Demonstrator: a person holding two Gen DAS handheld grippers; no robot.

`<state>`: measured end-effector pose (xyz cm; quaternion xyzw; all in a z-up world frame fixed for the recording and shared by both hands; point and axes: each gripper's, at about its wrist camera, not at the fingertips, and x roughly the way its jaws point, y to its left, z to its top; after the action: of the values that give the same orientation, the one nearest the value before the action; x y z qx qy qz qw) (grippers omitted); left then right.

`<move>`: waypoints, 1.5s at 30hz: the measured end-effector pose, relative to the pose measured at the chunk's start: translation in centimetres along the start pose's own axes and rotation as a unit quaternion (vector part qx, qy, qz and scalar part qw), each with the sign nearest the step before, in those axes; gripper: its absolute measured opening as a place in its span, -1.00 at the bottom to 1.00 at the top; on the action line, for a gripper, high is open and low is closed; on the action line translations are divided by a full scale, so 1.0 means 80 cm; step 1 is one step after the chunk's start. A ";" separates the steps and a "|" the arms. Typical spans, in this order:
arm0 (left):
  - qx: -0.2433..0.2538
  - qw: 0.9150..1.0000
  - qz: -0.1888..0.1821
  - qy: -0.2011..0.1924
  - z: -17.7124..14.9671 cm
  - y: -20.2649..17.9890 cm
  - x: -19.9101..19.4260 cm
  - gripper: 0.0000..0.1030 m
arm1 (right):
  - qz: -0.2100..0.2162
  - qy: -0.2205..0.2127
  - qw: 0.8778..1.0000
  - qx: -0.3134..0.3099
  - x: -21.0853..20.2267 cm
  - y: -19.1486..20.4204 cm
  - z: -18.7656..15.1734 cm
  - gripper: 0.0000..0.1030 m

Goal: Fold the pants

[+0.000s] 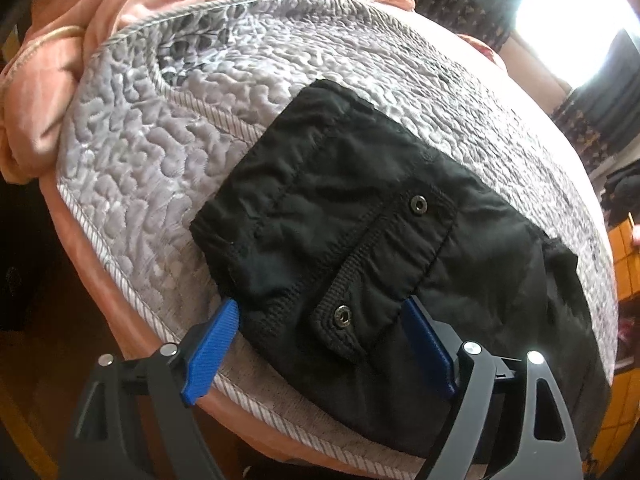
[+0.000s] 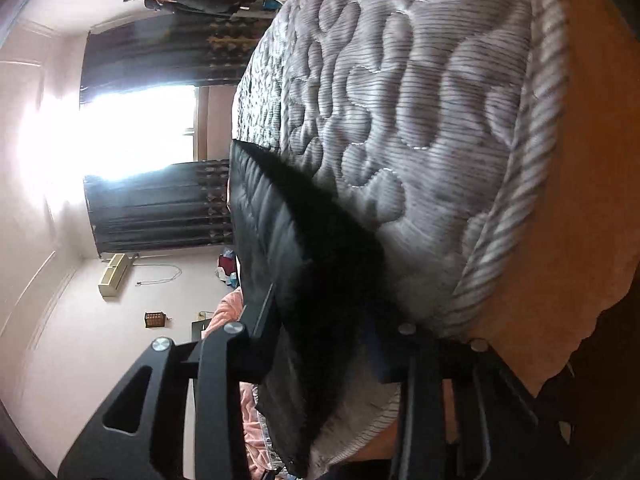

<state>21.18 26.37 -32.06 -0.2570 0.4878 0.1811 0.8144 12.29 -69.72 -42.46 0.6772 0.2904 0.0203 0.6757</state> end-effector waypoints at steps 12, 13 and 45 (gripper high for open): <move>0.002 1.000 0.002 0.020 0.006 0.000 0.014 0.68 | -0.028 -0.008 0.999 -0.029 0.002 0.028 -0.001 -0.67; 0.002 1.000 0.001 0.019 0.006 0.000 0.013 0.68 | -0.032 -0.008 0.999 -0.033 0.001 0.033 0.000 -0.68; -0.036 0.997 -0.058 -0.038 -0.021 0.005 -0.025 0.69 | -0.176 -0.066 0.920 -0.343 0.004 0.321 -0.113 -0.69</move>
<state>18.84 25.63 -31.03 -0.3072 0.4341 0.1606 0.8315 18.16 -59.28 -18.00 0.3421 0.3347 -0.0452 0.8769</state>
